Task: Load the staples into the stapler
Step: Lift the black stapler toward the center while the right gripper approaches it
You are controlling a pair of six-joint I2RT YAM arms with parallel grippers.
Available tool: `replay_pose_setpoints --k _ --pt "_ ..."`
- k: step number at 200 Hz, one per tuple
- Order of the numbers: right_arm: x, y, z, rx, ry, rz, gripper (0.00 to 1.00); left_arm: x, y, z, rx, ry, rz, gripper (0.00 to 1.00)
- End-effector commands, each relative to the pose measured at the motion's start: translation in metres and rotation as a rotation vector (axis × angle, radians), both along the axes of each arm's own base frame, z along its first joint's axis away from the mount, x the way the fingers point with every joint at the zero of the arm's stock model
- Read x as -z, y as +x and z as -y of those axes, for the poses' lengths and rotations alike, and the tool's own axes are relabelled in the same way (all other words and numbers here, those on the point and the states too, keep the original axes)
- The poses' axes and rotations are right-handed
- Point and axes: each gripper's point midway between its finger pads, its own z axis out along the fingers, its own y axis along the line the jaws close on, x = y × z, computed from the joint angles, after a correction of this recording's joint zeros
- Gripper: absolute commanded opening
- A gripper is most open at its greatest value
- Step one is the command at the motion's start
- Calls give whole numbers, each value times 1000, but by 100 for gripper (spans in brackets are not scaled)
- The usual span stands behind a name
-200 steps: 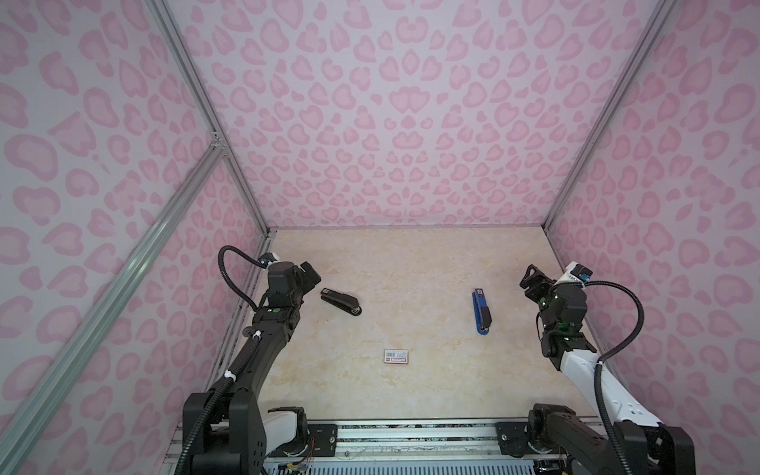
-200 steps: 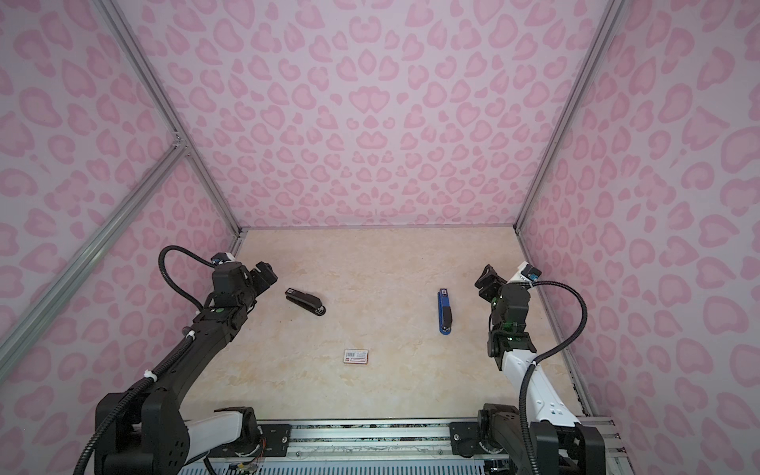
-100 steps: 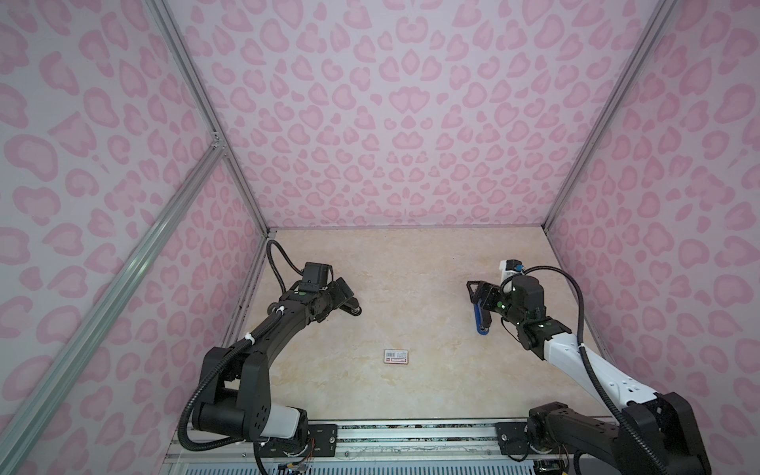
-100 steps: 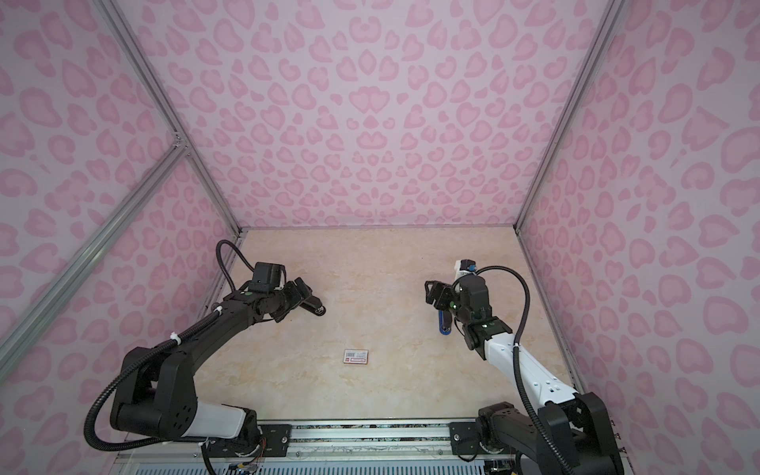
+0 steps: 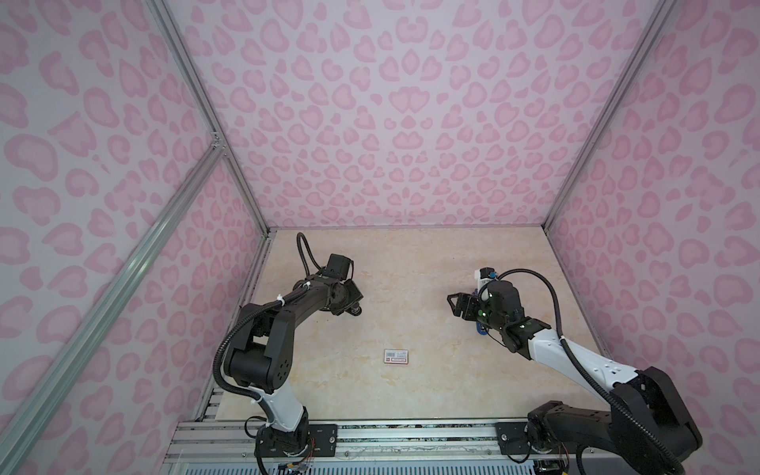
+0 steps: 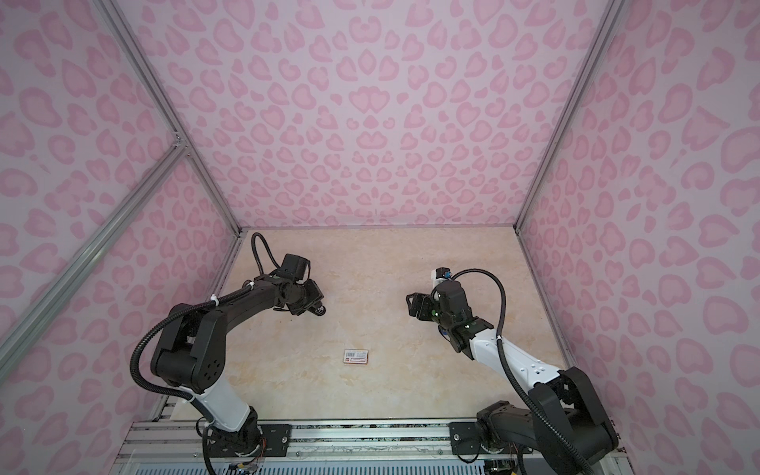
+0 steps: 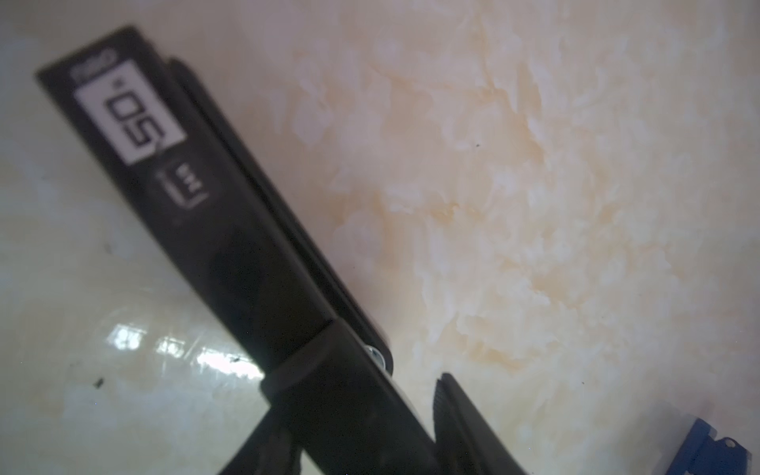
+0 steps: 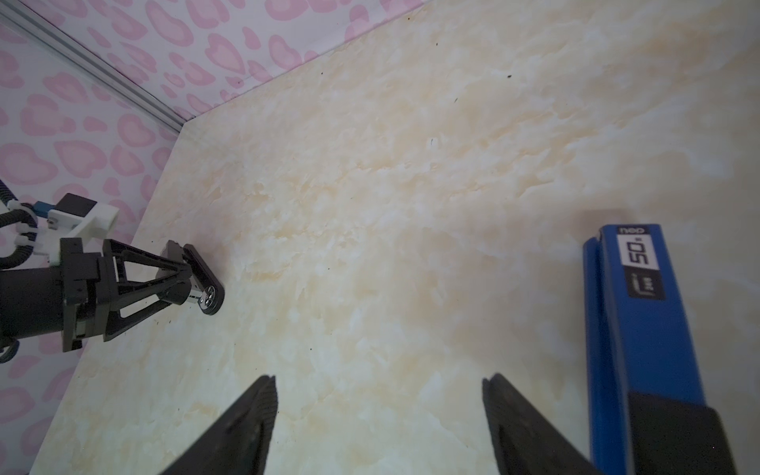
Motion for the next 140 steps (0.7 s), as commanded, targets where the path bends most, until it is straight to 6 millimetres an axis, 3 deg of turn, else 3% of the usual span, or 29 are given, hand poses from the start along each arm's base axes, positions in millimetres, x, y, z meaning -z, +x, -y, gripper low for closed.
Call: replay_pose_setpoints --k 1,32,87,115,140 --pt "2 -1 -4 -1 11 4 81 -5 4 20 61 -27 4 38" --pt "7 -3 -4 3 14 -9 80 -9 6 51 129 -71 1 17" --pt "13 -6 -10 -5 16 -27 80 -16 -7 111 262 -83 -23 16" --pt "18 -8 -16 -16 19 -39 79 -9 -18 134 317 -64 -64 21" --pt "22 -11 -22 -33 16 -50 78 -3 -26 150 368 -57 -83 42"
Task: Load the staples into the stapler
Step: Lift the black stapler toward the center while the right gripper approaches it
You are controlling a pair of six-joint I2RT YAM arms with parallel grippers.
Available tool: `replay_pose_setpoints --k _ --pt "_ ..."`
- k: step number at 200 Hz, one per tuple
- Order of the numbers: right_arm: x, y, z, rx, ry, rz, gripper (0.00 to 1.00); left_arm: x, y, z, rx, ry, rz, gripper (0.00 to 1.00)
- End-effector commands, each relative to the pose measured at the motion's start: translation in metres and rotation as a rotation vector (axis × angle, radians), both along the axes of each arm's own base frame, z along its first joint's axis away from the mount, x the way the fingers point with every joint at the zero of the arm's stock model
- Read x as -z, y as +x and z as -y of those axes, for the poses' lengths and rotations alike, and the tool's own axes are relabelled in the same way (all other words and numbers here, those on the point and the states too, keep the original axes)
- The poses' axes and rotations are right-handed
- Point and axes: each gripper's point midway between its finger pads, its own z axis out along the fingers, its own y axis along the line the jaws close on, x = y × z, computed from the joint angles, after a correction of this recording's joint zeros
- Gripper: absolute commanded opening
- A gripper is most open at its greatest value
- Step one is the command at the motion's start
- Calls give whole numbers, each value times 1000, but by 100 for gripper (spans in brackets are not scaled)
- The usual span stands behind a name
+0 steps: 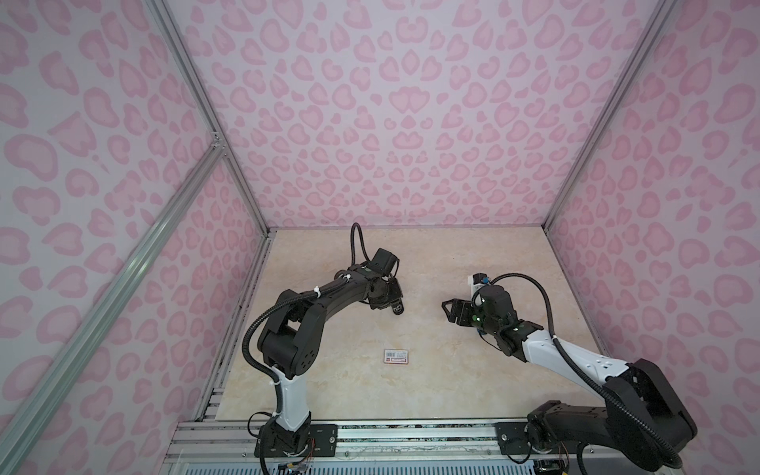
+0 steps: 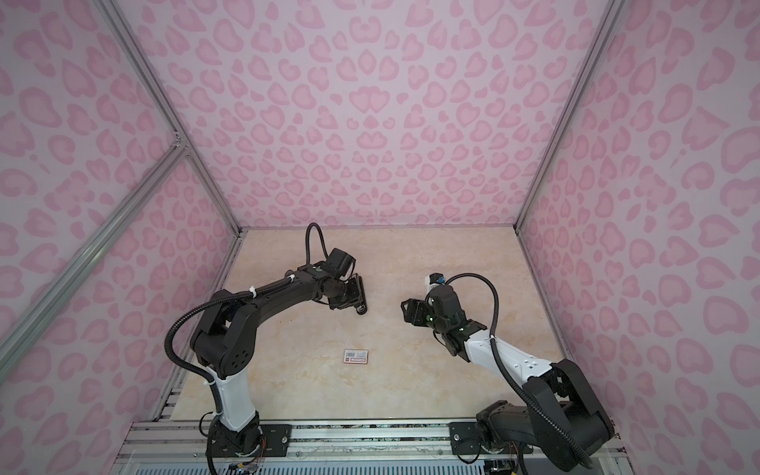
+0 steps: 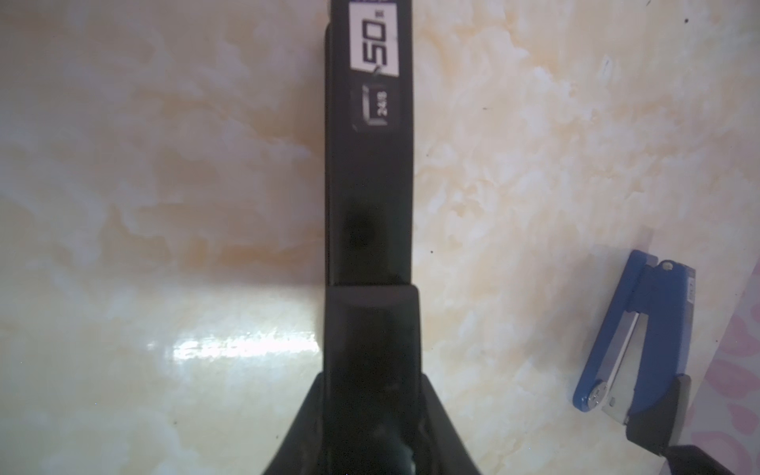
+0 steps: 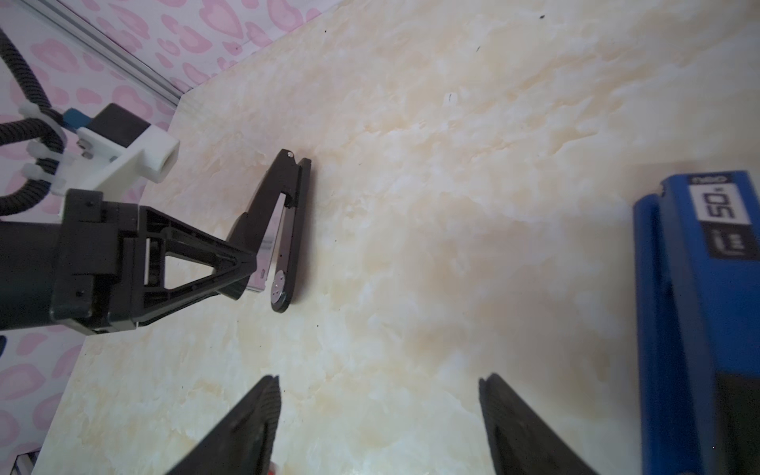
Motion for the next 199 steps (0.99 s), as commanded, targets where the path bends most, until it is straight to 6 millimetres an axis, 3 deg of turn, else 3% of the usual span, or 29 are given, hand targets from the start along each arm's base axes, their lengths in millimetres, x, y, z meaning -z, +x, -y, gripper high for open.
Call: replay_pose_setpoints --k 1,19,51,112,150,187,199 --pt "3 0 -4 1 5 2 78 5 -11 9 40 18 -40 43" --pt "5 -2 -8 -10 4 -4 78 5 -12 12 54 38 -33 52" --pt "8 -4 -12 -19 2 -10 78 2 -6 8 56 83 -11 54" --pt "17 -3 -28 -52 25 -33 70 10 2 3 72 153 -10 43" --pt "28 -3 -45 -95 55 -68 57 17 1 4 79 165 -29 25" --pt "43 0 -67 -149 137 -106 43 4 -1 10 84 115 -26 5" --pt "45 2 -74 -164 174 -113 41 -1 -3 12 86 100 -25 3"
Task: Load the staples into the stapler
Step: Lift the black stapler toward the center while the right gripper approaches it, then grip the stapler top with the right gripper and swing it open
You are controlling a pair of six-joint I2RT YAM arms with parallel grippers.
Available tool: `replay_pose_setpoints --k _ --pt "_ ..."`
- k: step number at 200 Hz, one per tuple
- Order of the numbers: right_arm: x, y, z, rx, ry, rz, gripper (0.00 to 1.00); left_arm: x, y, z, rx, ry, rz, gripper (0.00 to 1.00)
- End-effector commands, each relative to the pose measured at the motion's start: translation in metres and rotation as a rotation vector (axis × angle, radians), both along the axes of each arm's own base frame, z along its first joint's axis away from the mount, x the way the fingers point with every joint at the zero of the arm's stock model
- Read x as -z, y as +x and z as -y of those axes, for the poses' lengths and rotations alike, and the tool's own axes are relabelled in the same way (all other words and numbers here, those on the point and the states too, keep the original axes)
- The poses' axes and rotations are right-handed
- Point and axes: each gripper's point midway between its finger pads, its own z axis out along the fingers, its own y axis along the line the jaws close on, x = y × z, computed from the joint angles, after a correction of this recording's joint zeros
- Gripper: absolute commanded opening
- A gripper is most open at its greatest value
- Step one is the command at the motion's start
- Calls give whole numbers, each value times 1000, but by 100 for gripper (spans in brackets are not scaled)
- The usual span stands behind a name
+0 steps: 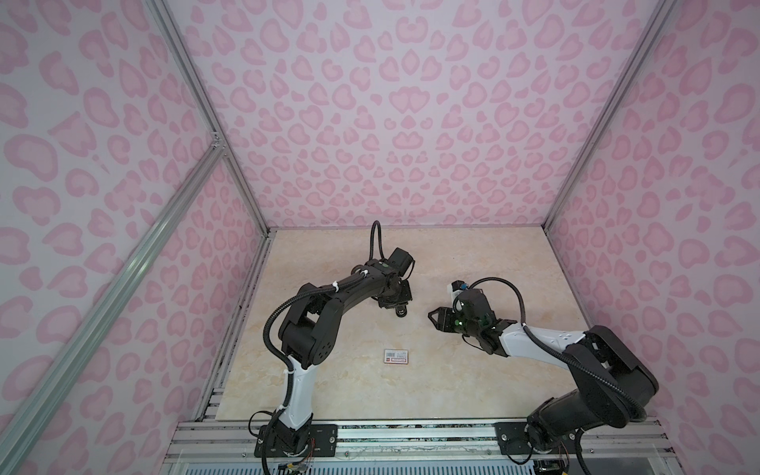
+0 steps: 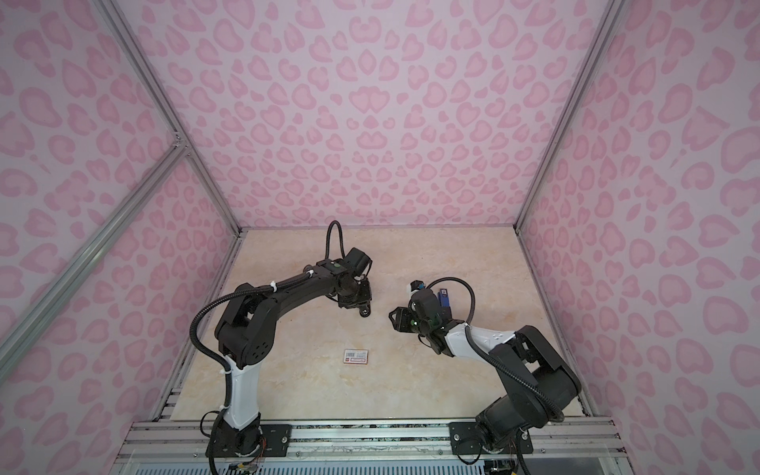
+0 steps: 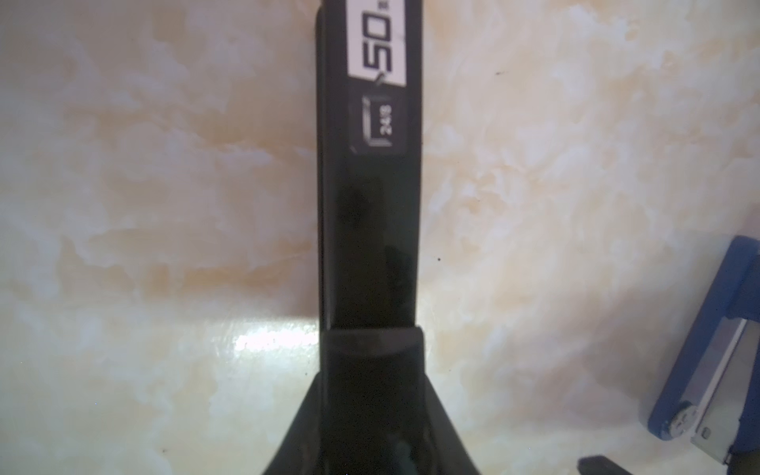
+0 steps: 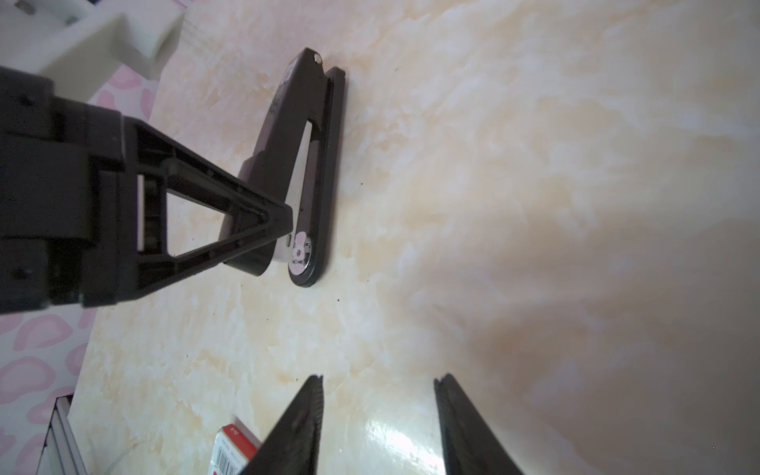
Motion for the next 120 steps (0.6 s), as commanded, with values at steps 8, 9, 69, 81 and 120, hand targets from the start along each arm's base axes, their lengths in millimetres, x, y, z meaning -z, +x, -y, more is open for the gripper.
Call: replay_pose_setpoints --k 8,9,69,81,120 --pt "-6 7 -25 -46 133 10 40 -16 -7 5 5 -48 -15 3" --pt "-5 7 -25 -47 136 9 40 -16 -7 5 5 -50 -15 3" --pt "2 16 -45 -70 242 8 42 -31 -16 14 -2 -138 -28 3" --pt "3 18 -47 -70 258 9 41 -32 -17 14 -3 -144 -30 3" --pt "1 22 -58 -83 327 12 34 -34 -19 15 -8 -160 -32 3"
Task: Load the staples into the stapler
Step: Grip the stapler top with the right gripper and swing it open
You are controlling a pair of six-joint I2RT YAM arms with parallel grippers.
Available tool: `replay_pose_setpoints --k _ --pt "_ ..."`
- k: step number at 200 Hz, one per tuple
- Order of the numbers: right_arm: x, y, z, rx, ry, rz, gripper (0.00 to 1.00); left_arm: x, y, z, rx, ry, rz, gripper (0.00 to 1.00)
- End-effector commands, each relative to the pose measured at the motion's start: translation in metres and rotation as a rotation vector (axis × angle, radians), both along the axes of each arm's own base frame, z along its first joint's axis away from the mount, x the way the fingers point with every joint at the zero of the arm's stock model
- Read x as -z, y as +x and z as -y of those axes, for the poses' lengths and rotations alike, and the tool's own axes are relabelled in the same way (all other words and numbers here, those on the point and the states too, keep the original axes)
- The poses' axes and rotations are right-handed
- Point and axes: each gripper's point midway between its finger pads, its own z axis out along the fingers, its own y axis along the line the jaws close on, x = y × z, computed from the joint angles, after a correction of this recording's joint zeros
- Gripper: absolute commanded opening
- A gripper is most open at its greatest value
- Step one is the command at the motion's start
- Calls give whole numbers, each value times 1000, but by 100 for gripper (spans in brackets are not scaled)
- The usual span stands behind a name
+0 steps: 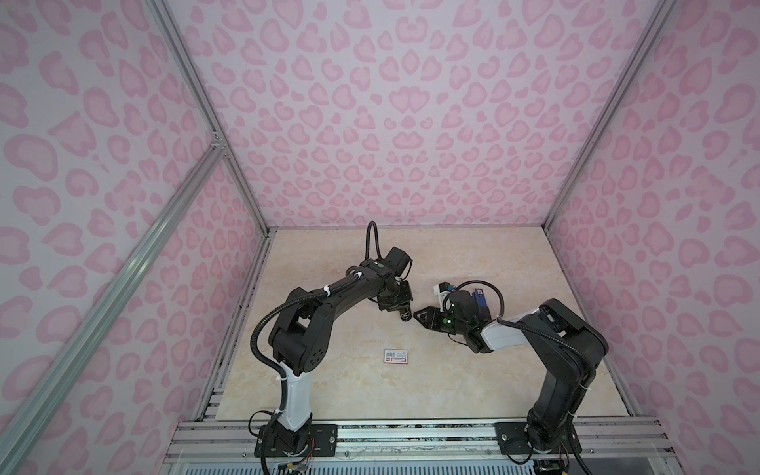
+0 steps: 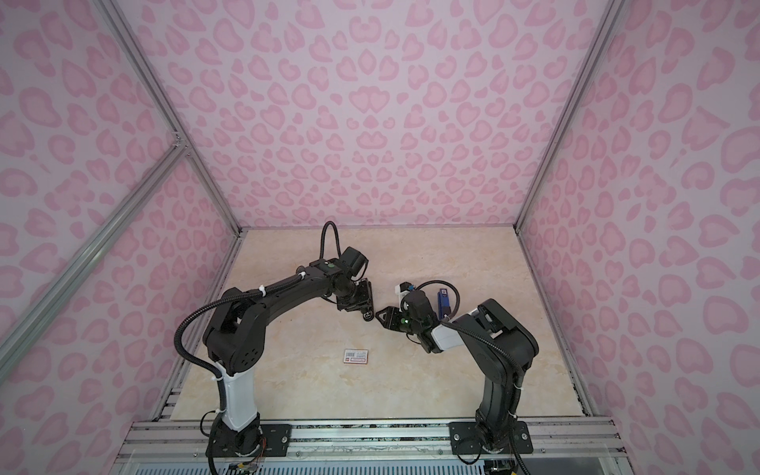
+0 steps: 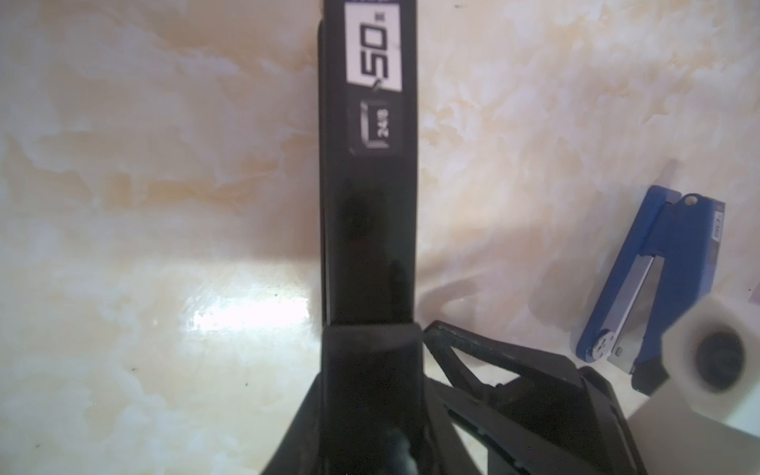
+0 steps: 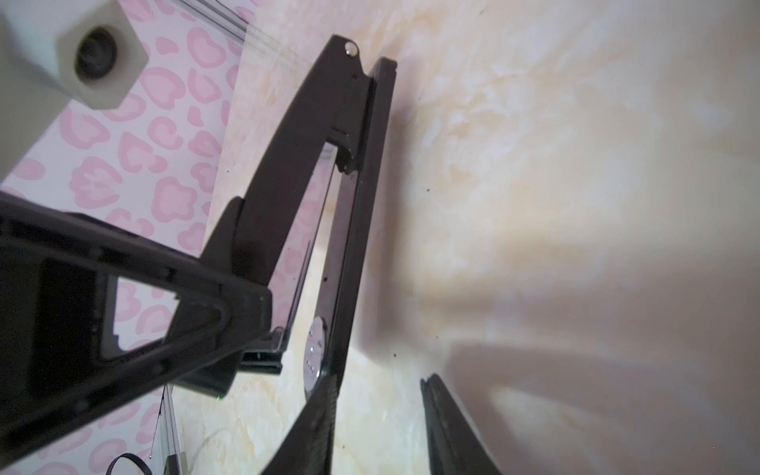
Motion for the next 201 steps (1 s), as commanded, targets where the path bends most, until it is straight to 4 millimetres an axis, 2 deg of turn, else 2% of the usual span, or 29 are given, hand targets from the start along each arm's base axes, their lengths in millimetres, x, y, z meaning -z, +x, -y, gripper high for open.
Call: replay_pose_setpoints --k 1,54,91,123,155,201 --pt "-15 5 -12 -16 88 36 34 -12 5 7 -3 -46 36 3" --pt "-10 2 -17 -32 94 22 31 -15 6 11 -9 -69 36 3" --pt "-2 -1 -23 -47 90 1 24 -20 7 14 -15 -91 41 3" --pt "3 -2 -25 -60 89 -14 0 -26 8 15 -16 -105 48 3" --pt "13 -9 -22 -70 85 -36 0 -38 19 6 -24 -102 67 3" --pt "28 -28 -15 -92 79 -74 0 -62 48 -15 -51 -115 104 3"
